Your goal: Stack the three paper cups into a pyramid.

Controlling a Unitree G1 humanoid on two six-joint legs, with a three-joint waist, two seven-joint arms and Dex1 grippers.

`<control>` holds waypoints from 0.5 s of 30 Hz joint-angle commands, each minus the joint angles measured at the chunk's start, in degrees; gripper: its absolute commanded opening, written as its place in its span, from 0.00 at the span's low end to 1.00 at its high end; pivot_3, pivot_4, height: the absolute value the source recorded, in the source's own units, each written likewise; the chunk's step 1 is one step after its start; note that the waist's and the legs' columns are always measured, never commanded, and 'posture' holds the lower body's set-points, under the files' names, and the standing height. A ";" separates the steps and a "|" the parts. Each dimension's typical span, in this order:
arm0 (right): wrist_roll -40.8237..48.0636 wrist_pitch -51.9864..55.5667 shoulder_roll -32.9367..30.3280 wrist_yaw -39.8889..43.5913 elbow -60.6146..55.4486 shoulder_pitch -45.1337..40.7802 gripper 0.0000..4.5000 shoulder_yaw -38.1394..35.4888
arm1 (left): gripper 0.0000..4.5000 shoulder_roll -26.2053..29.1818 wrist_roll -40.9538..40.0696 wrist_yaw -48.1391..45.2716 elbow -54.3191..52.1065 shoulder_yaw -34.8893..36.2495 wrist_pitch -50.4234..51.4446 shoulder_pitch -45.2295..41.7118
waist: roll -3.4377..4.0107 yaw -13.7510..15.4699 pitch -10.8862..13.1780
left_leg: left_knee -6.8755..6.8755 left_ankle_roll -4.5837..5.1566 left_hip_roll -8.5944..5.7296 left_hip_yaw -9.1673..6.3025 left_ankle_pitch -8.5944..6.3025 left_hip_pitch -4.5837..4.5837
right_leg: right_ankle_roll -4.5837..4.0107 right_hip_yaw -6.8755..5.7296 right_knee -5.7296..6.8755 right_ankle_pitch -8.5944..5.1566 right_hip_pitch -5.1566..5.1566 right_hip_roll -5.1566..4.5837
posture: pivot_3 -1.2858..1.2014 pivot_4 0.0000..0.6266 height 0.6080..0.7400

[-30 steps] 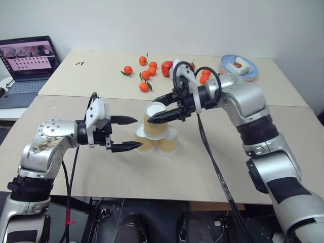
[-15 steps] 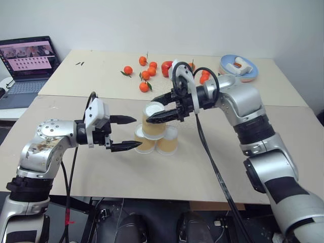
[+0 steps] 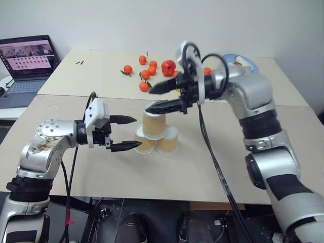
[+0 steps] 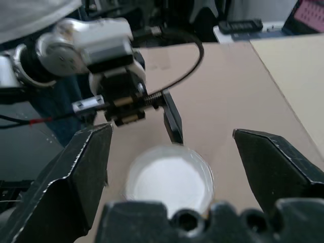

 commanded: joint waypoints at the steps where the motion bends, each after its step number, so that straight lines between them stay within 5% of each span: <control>1: 2.15 1.70 -1.00 -2.43 -3.26 -2.13 0.99 -3.62 | 1.00 0.41 -0.65 0.64 -1.63 1.52 -0.28 -0.36 | 0.00 0.00 0.00 | 0.01 0.00 0.00 0.00 0.00 0.00 | 0.00 0.00 0.00 0.00 0.01 0.00 | 0.52 0.24 0.41; 10: -0.55 3.41 -10.92 -18.00 -6.48 6.73 0.99 -14.95 | 1.00 -1.73 -6.20 13.82 -6.82 12.79 8.03 6.92 | -0.04 0.38 0.00 | -0.04 0.01 -0.04 -0.03 0.00 -0.05 | 0.04 -0.02 -0.13 0.02 0.04 -0.06 | 0.52 0.24 0.41; 15: -1.46 7.26 -15.67 -28.97 -11.81 20.90 0.99 -25.55 | 1.00 -3.17 -9.94 21.71 -9.93 22.73 12.91 15.66 | -0.03 0.19 0.00 | -0.05 0.00 0.02 -0.02 0.01 0.05 | 0.05 0.09 -0.04 0.03 0.06 -0.06 | 0.52 0.24 0.41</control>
